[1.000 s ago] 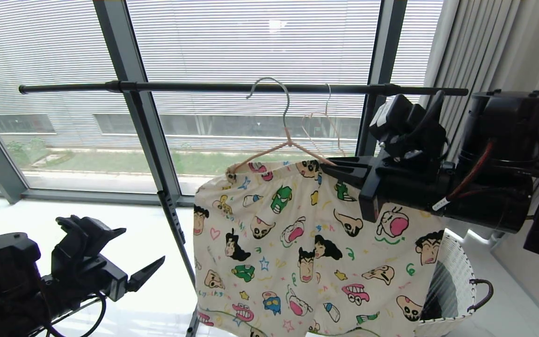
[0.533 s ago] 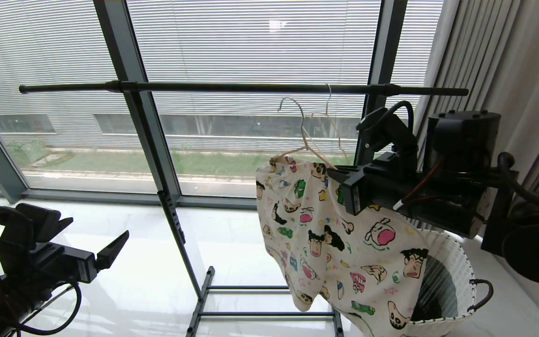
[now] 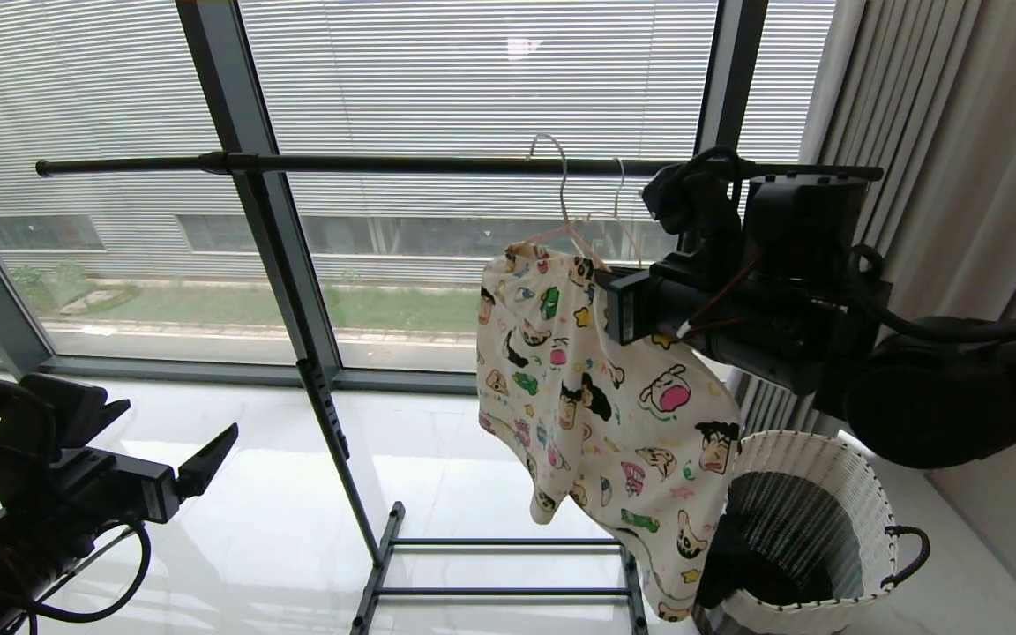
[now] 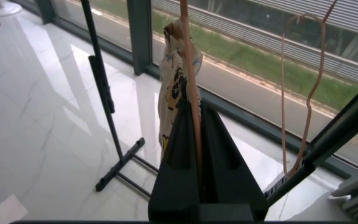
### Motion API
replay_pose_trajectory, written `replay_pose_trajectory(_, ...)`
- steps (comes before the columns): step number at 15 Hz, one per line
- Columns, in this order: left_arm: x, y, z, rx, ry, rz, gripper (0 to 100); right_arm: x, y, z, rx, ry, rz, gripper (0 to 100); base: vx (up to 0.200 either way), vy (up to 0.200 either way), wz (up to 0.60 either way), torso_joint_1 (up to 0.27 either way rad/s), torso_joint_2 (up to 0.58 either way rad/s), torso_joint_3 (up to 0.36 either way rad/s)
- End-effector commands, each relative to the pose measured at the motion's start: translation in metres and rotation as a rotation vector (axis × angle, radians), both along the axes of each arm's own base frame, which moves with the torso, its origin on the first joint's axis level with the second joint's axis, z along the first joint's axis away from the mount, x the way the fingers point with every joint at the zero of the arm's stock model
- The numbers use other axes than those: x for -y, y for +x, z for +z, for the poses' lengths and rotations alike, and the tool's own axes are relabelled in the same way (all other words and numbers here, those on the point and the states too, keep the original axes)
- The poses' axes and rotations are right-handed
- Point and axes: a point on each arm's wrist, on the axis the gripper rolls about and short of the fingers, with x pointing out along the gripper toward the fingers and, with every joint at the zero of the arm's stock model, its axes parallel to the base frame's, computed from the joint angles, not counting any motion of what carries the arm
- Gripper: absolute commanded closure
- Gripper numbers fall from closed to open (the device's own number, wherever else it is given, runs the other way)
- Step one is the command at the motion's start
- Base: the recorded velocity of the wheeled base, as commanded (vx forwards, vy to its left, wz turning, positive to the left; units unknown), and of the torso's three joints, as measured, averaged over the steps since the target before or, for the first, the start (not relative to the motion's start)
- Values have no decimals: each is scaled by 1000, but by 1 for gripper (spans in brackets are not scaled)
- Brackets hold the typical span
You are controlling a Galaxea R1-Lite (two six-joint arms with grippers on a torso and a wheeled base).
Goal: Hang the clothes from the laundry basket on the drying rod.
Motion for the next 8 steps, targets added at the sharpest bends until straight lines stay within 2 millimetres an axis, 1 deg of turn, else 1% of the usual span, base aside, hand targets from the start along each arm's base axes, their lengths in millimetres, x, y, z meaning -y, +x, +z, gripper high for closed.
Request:
replay_pose_trajectory(1, 0, 0, 0, -2, -2, 1, 0, -7, 7, -4, -7, 6, -12, 100, 0, 0, 0, 0, 0, 0)
replay_pose_trajectory(4, 0, 0, -1, -3, -4, -1, 0, -8, 10, -2, -18, 36, -24, 100, 0, 0, 0, 0, 0, 0)
replay_pose_trajectory(8, 1, 1, -1, -4, -4, -7, 0, -9, 10, 0, 0, 55, -30, 100, 200, 0, 0, -4, 4, 5)
